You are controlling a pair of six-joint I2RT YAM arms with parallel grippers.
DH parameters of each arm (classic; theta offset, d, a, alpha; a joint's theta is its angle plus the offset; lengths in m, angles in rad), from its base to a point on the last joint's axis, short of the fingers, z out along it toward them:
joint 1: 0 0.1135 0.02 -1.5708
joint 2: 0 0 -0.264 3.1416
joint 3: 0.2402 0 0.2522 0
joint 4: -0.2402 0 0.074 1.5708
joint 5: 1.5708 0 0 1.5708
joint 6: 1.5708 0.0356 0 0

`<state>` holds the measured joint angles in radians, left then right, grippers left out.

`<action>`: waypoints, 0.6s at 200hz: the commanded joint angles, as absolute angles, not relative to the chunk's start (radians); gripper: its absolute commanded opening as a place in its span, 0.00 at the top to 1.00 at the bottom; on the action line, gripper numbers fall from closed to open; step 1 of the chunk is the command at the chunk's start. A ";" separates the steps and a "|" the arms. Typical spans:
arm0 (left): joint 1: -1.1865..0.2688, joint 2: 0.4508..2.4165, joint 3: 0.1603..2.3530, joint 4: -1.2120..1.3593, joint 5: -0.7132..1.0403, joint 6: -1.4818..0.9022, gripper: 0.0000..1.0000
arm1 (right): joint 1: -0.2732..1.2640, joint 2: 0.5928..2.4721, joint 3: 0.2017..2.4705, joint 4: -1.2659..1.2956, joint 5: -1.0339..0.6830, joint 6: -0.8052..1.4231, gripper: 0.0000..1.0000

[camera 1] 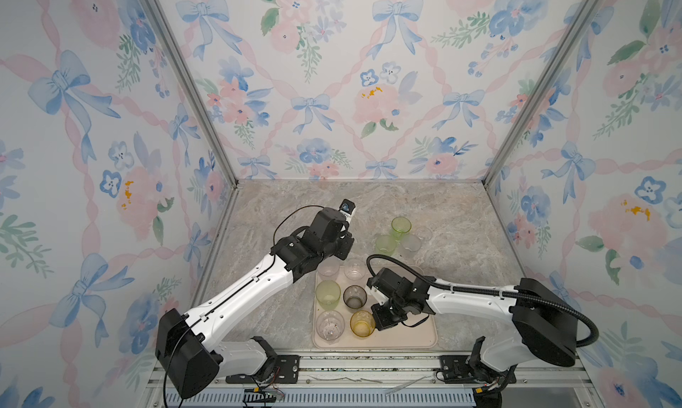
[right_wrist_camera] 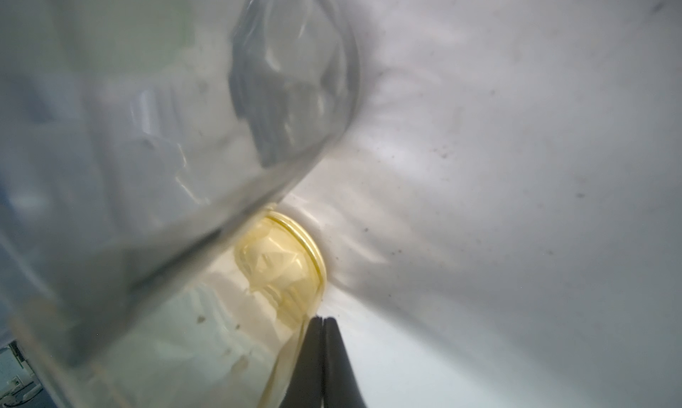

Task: Place the glasses into the tray

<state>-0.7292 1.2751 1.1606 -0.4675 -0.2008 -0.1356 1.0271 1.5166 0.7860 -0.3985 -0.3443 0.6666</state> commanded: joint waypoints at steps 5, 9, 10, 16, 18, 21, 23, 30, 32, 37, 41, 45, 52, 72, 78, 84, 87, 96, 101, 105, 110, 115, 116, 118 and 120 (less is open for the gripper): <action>-0.719 1.293 1.173 -0.456 -0.185 -0.132 0.74 | 1.050 1.540 0.813 -0.380 -0.367 0.680 0.95; -0.719 1.294 1.173 -0.455 -0.186 -0.133 0.74 | 1.051 1.542 0.813 -0.379 -0.369 0.680 0.95; -0.719 1.294 1.173 -0.455 -0.186 -0.132 0.74 | 1.051 1.543 0.812 -0.379 -0.370 0.680 0.95; -0.719 1.296 1.173 -0.456 -0.184 -0.132 0.73 | 1.053 1.546 0.814 -0.379 -0.371 0.681 0.94; -0.719 1.297 1.173 -0.455 -0.184 -0.132 0.73 | 1.055 1.547 0.814 -0.379 -0.371 0.682 0.94; -0.718 1.298 1.174 -0.455 -0.184 -0.132 0.74 | 1.055 1.548 0.815 -0.379 -0.371 0.682 0.95; -0.718 1.299 1.174 -0.454 -0.183 -0.132 0.74 | 1.055 1.548 0.815 -0.379 -0.371 0.683 0.95; -0.718 1.299 1.175 -0.455 -0.182 -0.131 0.73 | 1.056 1.550 0.813 -0.378 -0.371 0.683 0.95; -0.718 1.299 1.175 -0.456 -0.181 -0.131 0.73 | 1.056 1.551 0.813 -0.377 -0.371 0.684 0.94; -0.718 1.301 1.176 -0.456 -0.179 -0.131 0.73 | 1.056 1.551 0.811 -0.377 -0.370 0.685 0.94; -0.718 1.302 1.177 -0.455 -0.179 -0.131 0.73 | 1.057 1.551 0.811 -0.377 -0.369 0.686 0.94; -0.718 1.303 1.177 -0.455 -0.179 -0.131 0.73 | 1.057 1.549 0.811 -0.379 -0.367 0.686 0.94; -0.718 1.305 1.178 -0.455 -0.178 -0.130 0.73 | 1.055 1.547 0.811 -0.383 -0.361 0.685 0.94; -0.718 1.311 1.180 -0.456 -0.176 -0.127 0.72 | 1.043 1.529 0.811 -0.407 -0.329 0.686 0.92; -0.718 1.314 1.180 -0.454 -0.175 -0.127 0.71 | 1.032 1.520 0.806 -0.412 -0.322 0.686 0.91; -0.718 1.318 1.181 -0.456 -0.174 -0.126 0.70 | 1.021 1.507 0.801 -0.415 -0.316 0.686 0.90; -0.718 1.319 1.181 -0.456 -0.173 -0.126 0.69 | 1.016 1.500 0.798 -0.420 -0.313 0.686 0.90; -0.718 1.323 1.183 -0.456 -0.172 -0.126 0.68 | 0.997 1.479 0.793 -0.435 -0.301 0.681 0.88; -0.718 1.326 1.185 -0.454 -0.170 -0.126 0.68 | 0.988 1.467 0.792 -0.447 -0.292 0.677 0.87; -0.718 1.329 1.186 -0.456 -0.169 -0.126 0.67 | 0.981 1.457 0.792 -0.457 -0.285 0.674 0.86; -0.718 1.332 1.188 -0.455 -0.168 -0.125 0.67 | 0.972 1.444 0.791 -0.471 -0.277 0.668 0.85; -0.718 1.335 1.188 -0.455 -0.165 -0.124 0.66 | 0.963 1.432 0.793 -0.486 -0.267 0.661 0.83; -0.718 1.336 1.188 -0.455 -0.165 -0.124 0.66 | 0.961 1.428 0.792 -0.490 -0.266 0.660 0.83; -0.718 1.338 1.189 -0.456 -0.164 -0.124 0.65 | 0.957 1.425 0.793 -0.497 -0.262 0.658 0.82; -0.718 1.339 1.190 -0.454 -0.164 -0.124 0.65 | 0.953 1.418 0.793 -0.502 -0.257 0.655 0.81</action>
<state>-0.7246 1.3182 1.1610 -0.4652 -0.1825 -0.1322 0.9962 1.4918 0.7898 -0.4171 -0.3168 0.6754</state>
